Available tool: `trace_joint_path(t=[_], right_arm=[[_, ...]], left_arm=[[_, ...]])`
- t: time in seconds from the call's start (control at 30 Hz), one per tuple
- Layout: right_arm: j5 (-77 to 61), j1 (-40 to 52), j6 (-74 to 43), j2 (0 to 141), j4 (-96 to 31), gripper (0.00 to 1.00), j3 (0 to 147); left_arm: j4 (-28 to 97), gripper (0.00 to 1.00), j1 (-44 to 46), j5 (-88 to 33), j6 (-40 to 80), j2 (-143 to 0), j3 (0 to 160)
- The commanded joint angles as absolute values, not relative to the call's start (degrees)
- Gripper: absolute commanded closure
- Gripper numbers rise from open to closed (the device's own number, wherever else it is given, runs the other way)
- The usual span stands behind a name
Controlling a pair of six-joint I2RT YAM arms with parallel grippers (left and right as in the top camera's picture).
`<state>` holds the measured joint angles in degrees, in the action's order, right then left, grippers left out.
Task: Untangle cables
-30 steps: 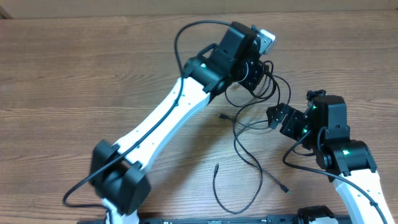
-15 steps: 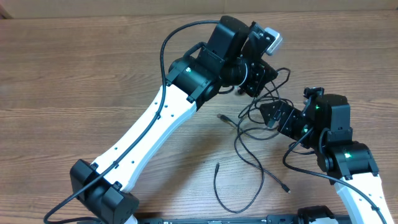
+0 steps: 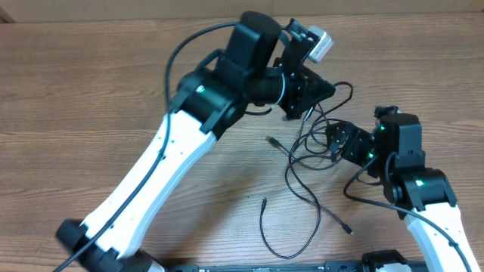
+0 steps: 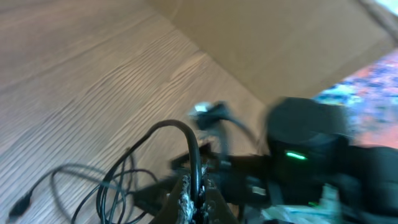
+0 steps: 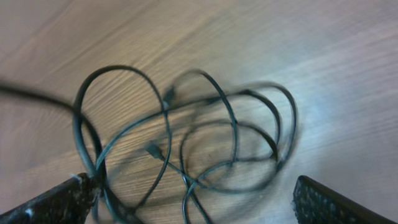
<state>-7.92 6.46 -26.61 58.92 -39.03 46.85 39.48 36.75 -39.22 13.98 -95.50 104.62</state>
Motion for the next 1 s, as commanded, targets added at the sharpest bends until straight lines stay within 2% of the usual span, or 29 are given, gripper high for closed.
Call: trace_joint_path(t=[0.0,0.07,0.13,0.17,0.23,0.3,0.4,0.5,0.63,0.73,0.9,0.97], right_arm=[[-15.27,6.39,-13.85,61.19,-35.16,0.0,47.24],[-20.18,6.39,-8.6,63.0,-33.26,0.02,47.24],[-30.02,6.39,-1.98,66.46,-33.08,0.14,47.24],[-32.03,6.39,-0.45,67.88,-33.67,0.27,47.24],[-30.55,6.37,-0.36,70.48,-35.79,0.67,47.24],[-22.87,6.28,-2.98,73.36,-40.73,0.96,47.24],[-13.02,6.26,-9.52,73.65,-44.51,0.96,47.27],[-10.7,6.26,-12.34,71.66,-46.11,0.96,47.33],[-17.54,6.26,-12.38,65.49,-46.89,0.96,48.97],[-27.53,6.26,-11.75,59.16,-46.41,0.96,52.01],[-39.88,6.26,-11.79,48.82,-41.17,0.96,57.87],[-42.41,6.26,-11.84,45.63,-37.19,0.9,59.68]], left_arm=[[40.03,0.96,36.71,-41.93,13.23,-90.72,106.02],[40.4,0.96,36.71,-42.0,13.23,-89.76,106.02],[40.07,0.96,36.6,-41.95,13.04,-88.49,106.02],[39.68,0.96,36.53,-41.93,12.16,-87.88,106.02],[39.22,0.96,36.12,-41.08,11.29,-86.59,106.02],[39.83,0.96,34.46,-36.99,11.33,-84.47,106.02],[43.16,0.96,31.88,-28.4,11.4,-81.95,106.02],[47.35,0.96,29.19,-19.59,12.58,-80.12,106.02],[53.8,0.96,25.87,-11.27,14.13,-79.37,106.02],[59.35,0.96,24.51,-6.13,15.53,-79.75,105.95],[64.6,0.96,24.01,-5.3,15.49,-80.53,105.91],[65.54,0.96,23.92,-5.32,15.51,-80.58,105.91]])
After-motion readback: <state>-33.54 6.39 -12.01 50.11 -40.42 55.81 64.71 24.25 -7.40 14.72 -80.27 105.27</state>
